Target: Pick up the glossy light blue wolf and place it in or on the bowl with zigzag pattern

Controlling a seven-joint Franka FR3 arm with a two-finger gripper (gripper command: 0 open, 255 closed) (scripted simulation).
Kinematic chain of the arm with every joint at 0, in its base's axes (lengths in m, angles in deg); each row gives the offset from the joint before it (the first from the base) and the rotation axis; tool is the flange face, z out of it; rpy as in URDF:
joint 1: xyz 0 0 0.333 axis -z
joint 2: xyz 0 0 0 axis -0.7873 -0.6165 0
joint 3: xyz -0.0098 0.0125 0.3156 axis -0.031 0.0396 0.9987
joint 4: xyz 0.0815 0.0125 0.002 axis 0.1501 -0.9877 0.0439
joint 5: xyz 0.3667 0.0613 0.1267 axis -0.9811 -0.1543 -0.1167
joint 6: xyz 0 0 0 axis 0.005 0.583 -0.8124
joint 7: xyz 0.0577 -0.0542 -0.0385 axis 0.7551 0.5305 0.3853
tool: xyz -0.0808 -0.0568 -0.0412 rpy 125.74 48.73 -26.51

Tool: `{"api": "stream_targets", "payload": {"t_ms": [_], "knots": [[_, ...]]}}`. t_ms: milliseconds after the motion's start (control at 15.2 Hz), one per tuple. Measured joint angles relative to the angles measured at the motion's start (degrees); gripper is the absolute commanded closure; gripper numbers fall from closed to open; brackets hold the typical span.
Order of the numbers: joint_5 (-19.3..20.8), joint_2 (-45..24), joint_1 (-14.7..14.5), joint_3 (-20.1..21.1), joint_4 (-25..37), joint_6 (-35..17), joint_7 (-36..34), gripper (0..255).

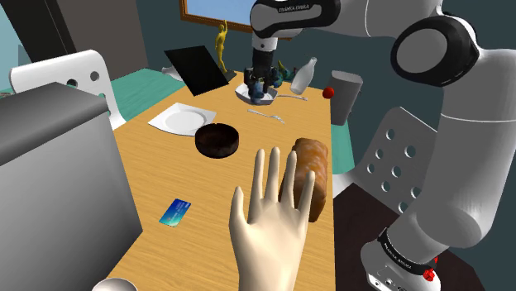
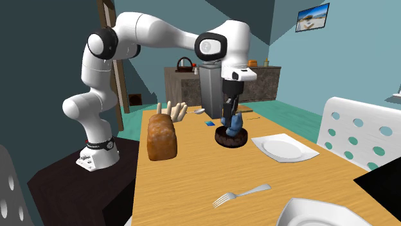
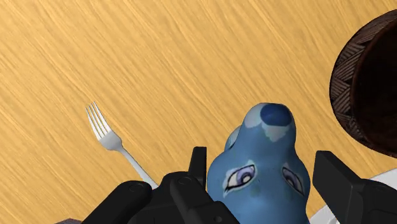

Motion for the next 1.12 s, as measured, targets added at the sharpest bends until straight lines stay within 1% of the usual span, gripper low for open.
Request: {"api": "stream_targets", "payload": {"t_ms": [132,330,462,528,660,924,1122], "knots": [[0.21,1.02,-1.6,0.69,-1.2,-0.19,-2.29,255],[0.54,1.18,-4.01,1.75,-1.36,-0.22,-5.74,255],[0.86,0.2,-5.96,2.57,0.35,0.44,-8.49,255],[0.97,0.3,-6.72,2.89,-0.21,0.0,-9.58,255],[1.26,-0.31,-8.41,3.56,0.86,0.44,-11.95,255],[1.9,-2.32,-11.77,4.8,4.58,2.14,-16.46,255],[2.1,-2.92,-12.71,5.12,3.74,0.7,-17.76,255]]}}
